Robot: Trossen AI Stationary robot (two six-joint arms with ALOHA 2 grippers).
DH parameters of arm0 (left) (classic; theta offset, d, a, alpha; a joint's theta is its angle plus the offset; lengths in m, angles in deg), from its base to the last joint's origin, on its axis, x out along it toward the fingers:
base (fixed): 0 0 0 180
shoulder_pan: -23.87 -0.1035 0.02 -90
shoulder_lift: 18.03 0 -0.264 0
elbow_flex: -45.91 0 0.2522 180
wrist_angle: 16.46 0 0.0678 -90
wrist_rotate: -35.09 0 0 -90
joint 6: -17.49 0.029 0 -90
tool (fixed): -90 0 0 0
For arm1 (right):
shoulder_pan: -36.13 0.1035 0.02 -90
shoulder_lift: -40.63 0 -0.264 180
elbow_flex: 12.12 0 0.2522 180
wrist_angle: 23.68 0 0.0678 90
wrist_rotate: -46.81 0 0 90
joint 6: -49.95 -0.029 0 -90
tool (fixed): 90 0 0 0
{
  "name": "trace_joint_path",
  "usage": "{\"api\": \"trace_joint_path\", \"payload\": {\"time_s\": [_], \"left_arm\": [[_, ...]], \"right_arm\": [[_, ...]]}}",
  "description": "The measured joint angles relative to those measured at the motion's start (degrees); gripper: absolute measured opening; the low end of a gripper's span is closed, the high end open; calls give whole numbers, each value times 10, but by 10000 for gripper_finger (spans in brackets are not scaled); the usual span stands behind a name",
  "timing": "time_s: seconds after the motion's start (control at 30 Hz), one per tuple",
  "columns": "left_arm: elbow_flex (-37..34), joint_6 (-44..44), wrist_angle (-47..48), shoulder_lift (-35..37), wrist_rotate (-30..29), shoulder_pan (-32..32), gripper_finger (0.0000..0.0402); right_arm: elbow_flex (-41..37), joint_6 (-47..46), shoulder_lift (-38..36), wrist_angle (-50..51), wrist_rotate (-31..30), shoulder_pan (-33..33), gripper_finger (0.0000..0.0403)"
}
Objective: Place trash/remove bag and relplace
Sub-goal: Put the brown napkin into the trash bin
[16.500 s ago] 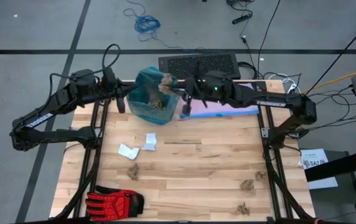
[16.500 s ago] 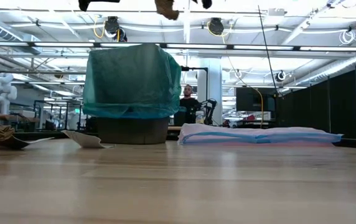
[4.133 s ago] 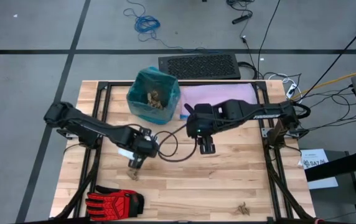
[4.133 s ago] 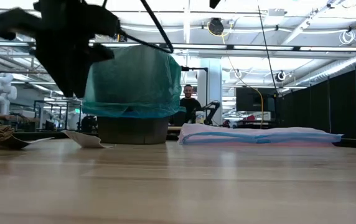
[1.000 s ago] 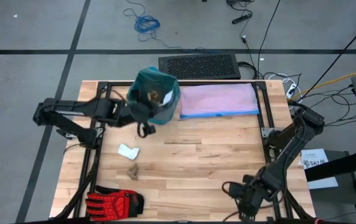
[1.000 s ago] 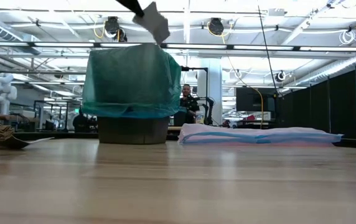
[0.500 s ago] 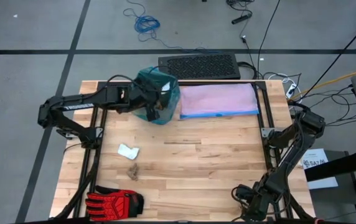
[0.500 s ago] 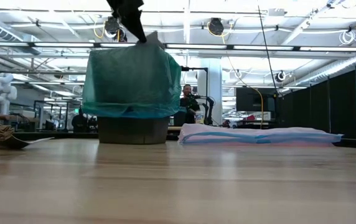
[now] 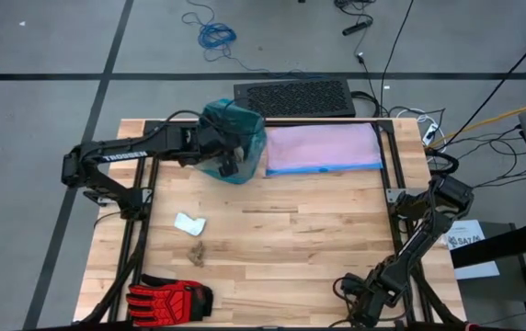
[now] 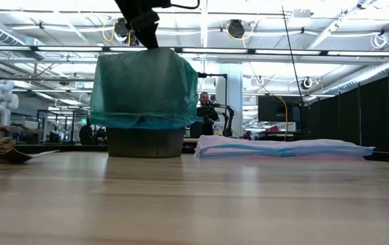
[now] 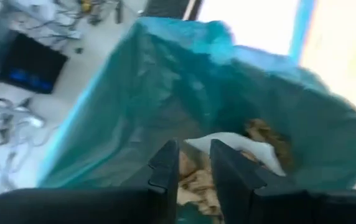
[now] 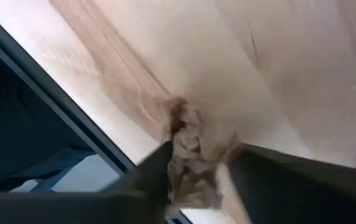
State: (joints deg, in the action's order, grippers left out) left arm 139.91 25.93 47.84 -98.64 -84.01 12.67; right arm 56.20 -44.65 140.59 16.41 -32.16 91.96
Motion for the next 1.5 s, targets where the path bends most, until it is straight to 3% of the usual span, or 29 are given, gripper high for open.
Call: {"api": "trace_joint_path", "payload": {"time_s": [0.07,0.1,0.33,0.53,0.67,0.83,0.97,1.13,1.33,1.5], "left_arm": [[14,11,3,7,-2,6,44],[22,13,8,12,-2,10,26],[66,-5,44,49,21,49,2],[66,-21,59,93,88,57,1],[36,-21,37,133,153,55,1],[-31,-39,0,195,194,57,1],[-84,-87,-11,232,199,57,0],[-125,-128,-4,247,202,57,0],[-134,-142,-3,246,206,58,0],[-134,-165,1,245,212,58,0]], "right_arm": [[0,41,-3,4,-8,-8,33],[0,58,-8,11,-17,-15,19],[0,212,-58,81,-93,-116,4],[0,377,-141,146,-216,-267,2],[14,544,-201,77,-270,-378,1],[60,774,-230,-63,-272,-506,0],[136,911,-197,-118,-223,-587,0],[271,1030,-101,-128,-168,-647,0],[438,1078,20,-92,-169,-696,6],[544,1103,90,-12,-170,-720,57]]}}
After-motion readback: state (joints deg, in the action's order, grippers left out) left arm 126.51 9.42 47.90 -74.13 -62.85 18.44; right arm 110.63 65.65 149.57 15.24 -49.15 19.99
